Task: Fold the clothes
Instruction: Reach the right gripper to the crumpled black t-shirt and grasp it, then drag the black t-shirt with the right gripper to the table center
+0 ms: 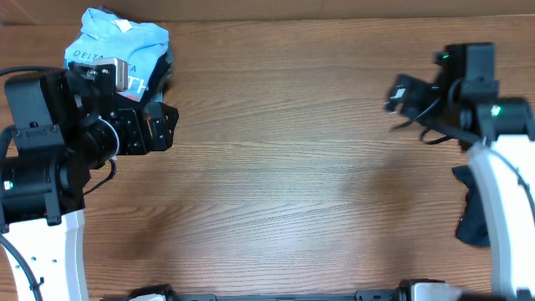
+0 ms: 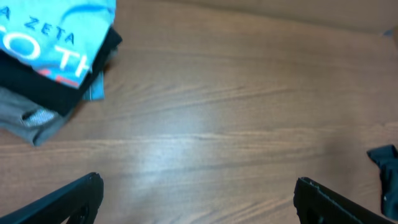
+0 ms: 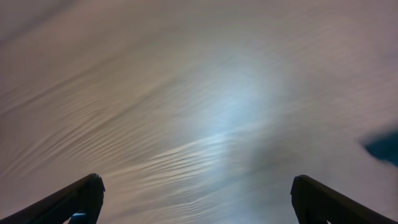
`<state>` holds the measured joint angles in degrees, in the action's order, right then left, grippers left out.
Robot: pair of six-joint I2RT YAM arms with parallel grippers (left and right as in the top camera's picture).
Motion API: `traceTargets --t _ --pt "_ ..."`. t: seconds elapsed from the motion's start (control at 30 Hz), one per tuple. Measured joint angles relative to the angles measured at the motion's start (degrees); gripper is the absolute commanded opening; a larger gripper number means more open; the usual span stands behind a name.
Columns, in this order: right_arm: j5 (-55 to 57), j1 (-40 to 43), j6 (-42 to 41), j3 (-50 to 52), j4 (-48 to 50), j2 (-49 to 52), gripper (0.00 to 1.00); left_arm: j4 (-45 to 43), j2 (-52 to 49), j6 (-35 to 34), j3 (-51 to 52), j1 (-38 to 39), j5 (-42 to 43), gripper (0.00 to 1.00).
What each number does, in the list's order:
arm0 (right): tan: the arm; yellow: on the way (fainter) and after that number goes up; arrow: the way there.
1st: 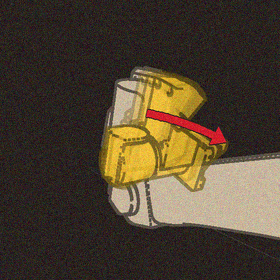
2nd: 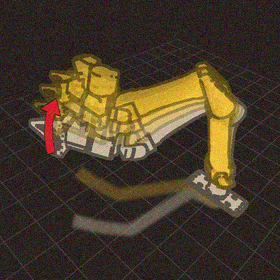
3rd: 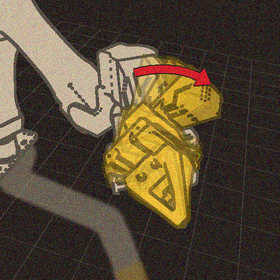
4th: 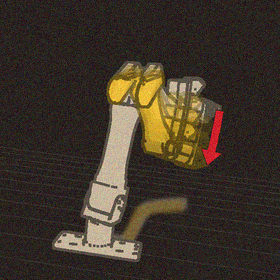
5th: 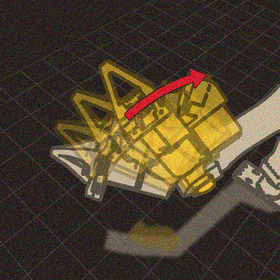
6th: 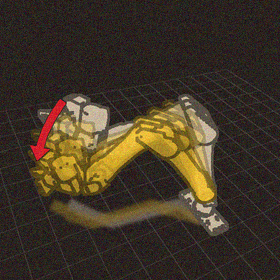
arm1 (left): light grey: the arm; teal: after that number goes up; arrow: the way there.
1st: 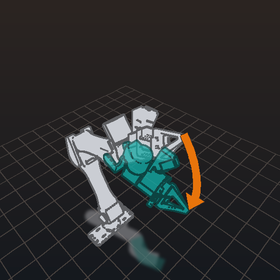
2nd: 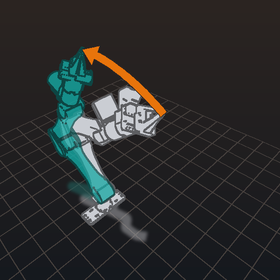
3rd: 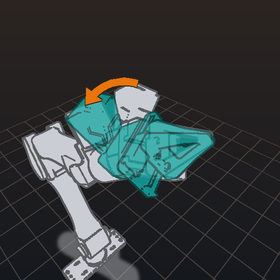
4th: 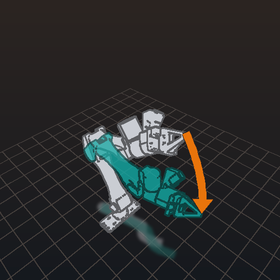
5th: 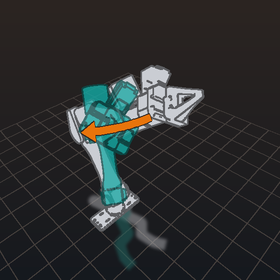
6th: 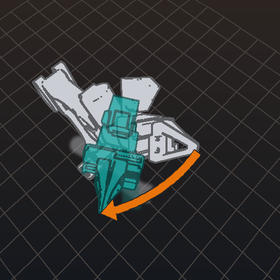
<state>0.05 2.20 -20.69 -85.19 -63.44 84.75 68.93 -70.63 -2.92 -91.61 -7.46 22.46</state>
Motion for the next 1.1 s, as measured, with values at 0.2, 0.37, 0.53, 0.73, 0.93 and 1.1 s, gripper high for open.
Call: traceTargets --t 0.2,0.37,0.53,0.73,0.93,1.1 --pt "1.75 13.92 -4.31 0.0 0.2 12.15 0.82 2.6 -0.33 0.09 -0.48 0.0 0.0 1.0" --pt "2.47 19.58 -6.54 0.0 1.29 20.48 0.72 3.87 -0.33 0.09 -0.61 0.0 0.28 1.0" --pt "3.61 22.86 -9.57 0.0 1.38 27.96 0.69 4.76 -0.33 0.09 -0.66 0.0 0.59 1.0" --pt "4.55 26.71 -11.26 0.02 1.46 32.87 0.69 4.94 -0.33 0.09 -0.66 0.0 0.92 1.0" --pt "5.01 28.04 -11.47 2.43 5.03 34.03 0.42 4.94 -0.33 0.09 -0.66 0.0 0.92 1.0" --pt "5.42 28.15 -11.96 5.18 9.09 32.89 0.04 4.96 -0.33 0.09 -0.68 0.0 0.92 1.0"
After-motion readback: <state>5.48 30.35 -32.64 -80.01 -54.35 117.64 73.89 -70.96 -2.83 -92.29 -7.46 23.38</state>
